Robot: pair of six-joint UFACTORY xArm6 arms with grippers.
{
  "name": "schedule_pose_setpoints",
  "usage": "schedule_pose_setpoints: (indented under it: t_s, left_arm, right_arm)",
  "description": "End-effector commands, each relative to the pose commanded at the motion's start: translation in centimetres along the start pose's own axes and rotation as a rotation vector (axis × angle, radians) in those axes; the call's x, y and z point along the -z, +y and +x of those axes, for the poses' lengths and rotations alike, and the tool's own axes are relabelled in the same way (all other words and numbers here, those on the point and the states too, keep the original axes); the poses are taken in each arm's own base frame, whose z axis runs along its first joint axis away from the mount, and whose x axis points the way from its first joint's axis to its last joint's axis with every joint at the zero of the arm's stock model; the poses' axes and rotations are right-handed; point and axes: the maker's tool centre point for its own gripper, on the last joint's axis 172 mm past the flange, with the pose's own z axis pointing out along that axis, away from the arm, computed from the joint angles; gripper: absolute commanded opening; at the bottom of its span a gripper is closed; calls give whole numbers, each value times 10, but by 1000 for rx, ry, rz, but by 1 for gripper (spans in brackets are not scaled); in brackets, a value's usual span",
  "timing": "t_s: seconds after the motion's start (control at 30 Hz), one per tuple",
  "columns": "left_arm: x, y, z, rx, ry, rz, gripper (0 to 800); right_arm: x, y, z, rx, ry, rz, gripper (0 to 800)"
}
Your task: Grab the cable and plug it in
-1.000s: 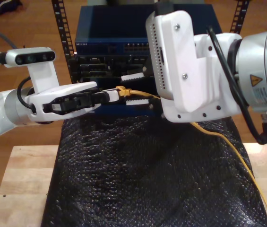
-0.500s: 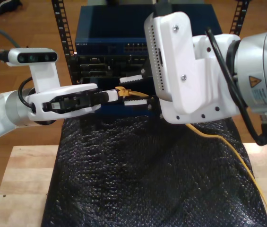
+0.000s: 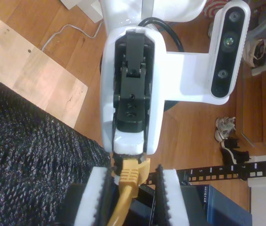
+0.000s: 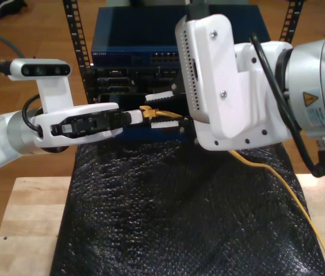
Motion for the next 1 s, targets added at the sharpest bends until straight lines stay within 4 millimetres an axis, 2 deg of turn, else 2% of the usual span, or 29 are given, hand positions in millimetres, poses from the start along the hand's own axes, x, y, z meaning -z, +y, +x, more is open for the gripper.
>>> schedule_pose_setpoints:
  t_s: [0.63,1.0]
  left_arm:
    - [-1,1,0,13,0,-7,29]
    - [-1,1,0,11,-1,-7,29]
  right_arm:
    - [-5,-3,2,-13,13,10,223]
    - [-4,-2,3,-18,16,8,148]
